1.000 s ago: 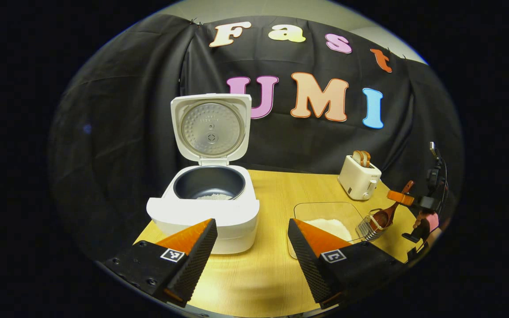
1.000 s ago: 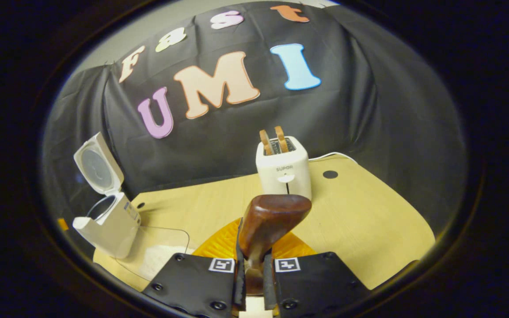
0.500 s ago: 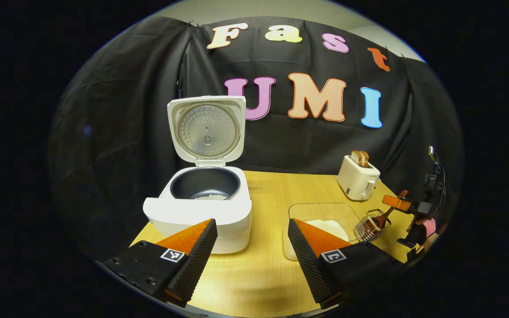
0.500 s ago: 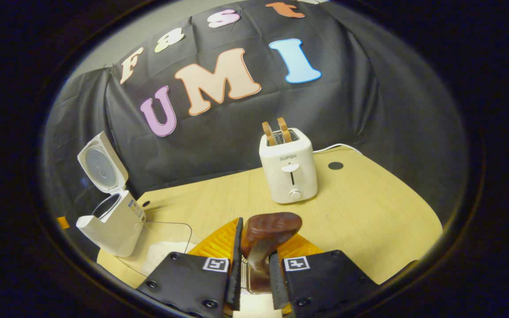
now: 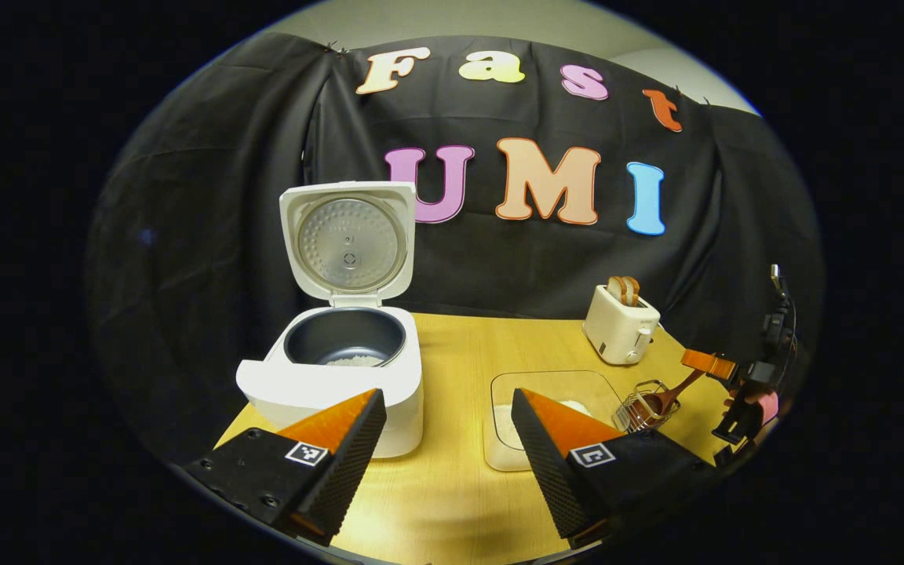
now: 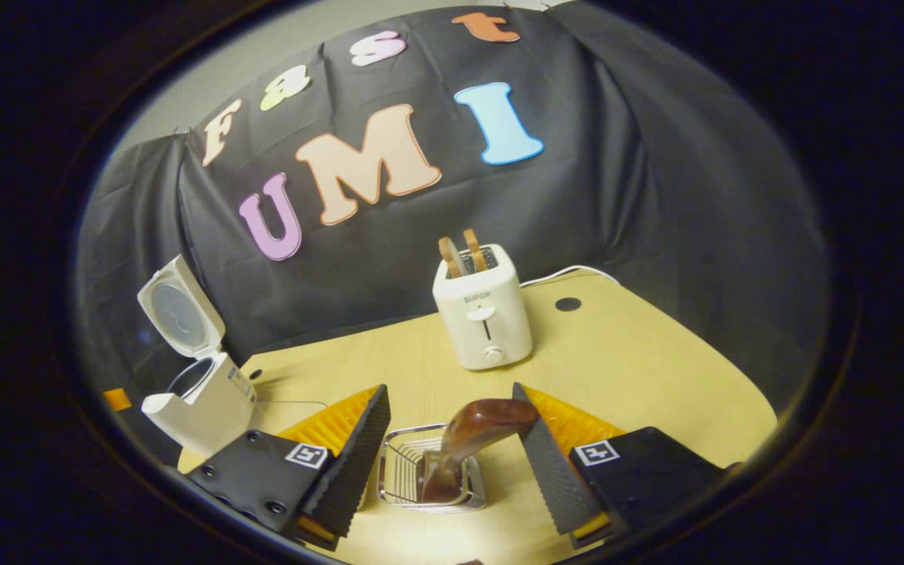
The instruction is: Close the left gripper, press the button to open the rice cooker; take a wooden spoon from the chopstick holder with the right hand, scoop a spoonful of rice and pour it into the rice cooker, then put the wooden spoon back into the chopstick holder.
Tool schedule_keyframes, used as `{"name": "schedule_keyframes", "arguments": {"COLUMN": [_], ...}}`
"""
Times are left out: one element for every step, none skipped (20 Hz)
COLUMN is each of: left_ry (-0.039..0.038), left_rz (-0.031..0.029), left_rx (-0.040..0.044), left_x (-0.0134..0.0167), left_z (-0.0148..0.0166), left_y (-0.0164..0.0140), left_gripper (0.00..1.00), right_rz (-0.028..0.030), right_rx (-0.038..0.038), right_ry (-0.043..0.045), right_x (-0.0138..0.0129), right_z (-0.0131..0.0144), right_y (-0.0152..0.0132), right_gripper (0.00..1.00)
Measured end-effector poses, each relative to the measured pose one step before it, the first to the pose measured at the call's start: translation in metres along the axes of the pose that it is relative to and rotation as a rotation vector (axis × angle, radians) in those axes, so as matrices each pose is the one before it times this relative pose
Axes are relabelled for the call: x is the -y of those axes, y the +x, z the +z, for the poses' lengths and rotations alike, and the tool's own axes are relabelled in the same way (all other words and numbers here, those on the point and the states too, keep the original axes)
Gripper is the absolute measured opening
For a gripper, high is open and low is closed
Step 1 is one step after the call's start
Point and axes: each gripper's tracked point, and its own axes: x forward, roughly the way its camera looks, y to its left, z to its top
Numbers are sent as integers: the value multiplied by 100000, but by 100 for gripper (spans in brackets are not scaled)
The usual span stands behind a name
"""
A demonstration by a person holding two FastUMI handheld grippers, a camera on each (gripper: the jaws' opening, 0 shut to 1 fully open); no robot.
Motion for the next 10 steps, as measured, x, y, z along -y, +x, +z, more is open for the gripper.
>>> {"name": "schedule_keyframes", "arguments": {"left_ry": [-95, -325, -850, -1241, -1591, -1739, -1652, -1013, -741, -566], "left_rz": [-467, -311, -208, -228, -418, -300, -102, 343, 441, 307], "left_rx": [413, 503, 449, 506, 610, 939, 781, 697, 971, 895], "left_x": [123, 126, 110, 46, 178, 39, -26, -133, -277, -294], "left_z": [80, 125, 95, 119, 207, 323, 318, 385, 487, 581], "left_y": [-35, -23, -2, -54, -102, 38, 62, 147, 32, 78], "left_gripper": [96, 95, 96, 95, 95, 96, 96, 96, 95, 95], "right_rz": [-897, -923, -948, -855, -1213, -1185, -869, -616, -614, -995], "right_rx": [880, 850, 820, 795, 1070, 714, 467, 434, 182, 416], "right_ry": [1108, 1252, 1246, 946, 630, 642, 1013, 1224, 1145, 1109], "right_x": [680, 587, 659, 593, 734, 670, 532, 443, 433, 424], "right_z": [352, 224, 369, 305, 352, 282, 255, 203, 198, 116], "right_y": [-509, -391, -481, -526, -613, -581, -700, -840, -717, -763], "right_gripper": [97, 97, 97, 97, 97, 96, 97, 97, 97, 97]}}
